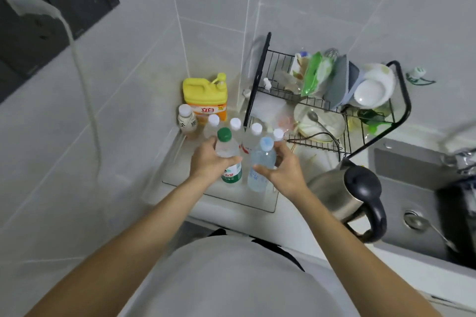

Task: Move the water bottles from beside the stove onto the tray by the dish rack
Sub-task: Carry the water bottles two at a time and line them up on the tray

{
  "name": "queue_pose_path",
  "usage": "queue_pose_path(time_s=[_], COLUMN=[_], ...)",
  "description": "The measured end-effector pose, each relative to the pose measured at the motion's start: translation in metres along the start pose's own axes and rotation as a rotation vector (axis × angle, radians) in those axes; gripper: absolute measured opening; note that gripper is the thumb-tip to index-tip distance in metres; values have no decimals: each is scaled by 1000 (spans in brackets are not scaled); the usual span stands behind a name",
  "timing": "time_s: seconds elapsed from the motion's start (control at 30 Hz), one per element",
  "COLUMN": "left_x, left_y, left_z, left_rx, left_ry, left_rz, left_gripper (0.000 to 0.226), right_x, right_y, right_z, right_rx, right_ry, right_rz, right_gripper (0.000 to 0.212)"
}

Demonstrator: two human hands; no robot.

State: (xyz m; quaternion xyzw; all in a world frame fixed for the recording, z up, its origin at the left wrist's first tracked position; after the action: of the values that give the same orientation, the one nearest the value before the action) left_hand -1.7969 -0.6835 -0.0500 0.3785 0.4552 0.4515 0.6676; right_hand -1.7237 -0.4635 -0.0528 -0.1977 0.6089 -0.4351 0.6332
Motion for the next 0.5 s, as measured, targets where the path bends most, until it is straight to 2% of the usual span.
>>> queue_pose_path(time_s=[0.1, 0.3, 0.5], left_x=[18, 44, 63], left_y=[-17, -36, -36], left_z=[-18, -36, -41], left_rx=[-9, 39, 77], left_ry=[-87, -219, -233], left_rz=[-82, -233, -184], left_gripper=[56, 66, 57], right_x=[9, 19, 21], right_y=[16, 24, 34], right_z=[-1, -2, -12], right_rx=[51, 69, 109], right_ry=[40, 74, 80], right_rz=[65, 282, 477], right_gripper=[57, 56, 61])
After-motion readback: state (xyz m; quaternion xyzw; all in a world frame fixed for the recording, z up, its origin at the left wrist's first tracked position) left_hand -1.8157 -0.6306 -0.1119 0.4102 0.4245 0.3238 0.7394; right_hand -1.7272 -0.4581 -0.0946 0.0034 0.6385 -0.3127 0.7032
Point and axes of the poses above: each hand's wrist, its own z-axis away from the middle knuckle, its own x-axis out of the palm, y = z × x, the point moved 8 cm from there along -z, towards the middle knuckle, and after that the axes turned 11 degrees about z, right-handed, at the moved point
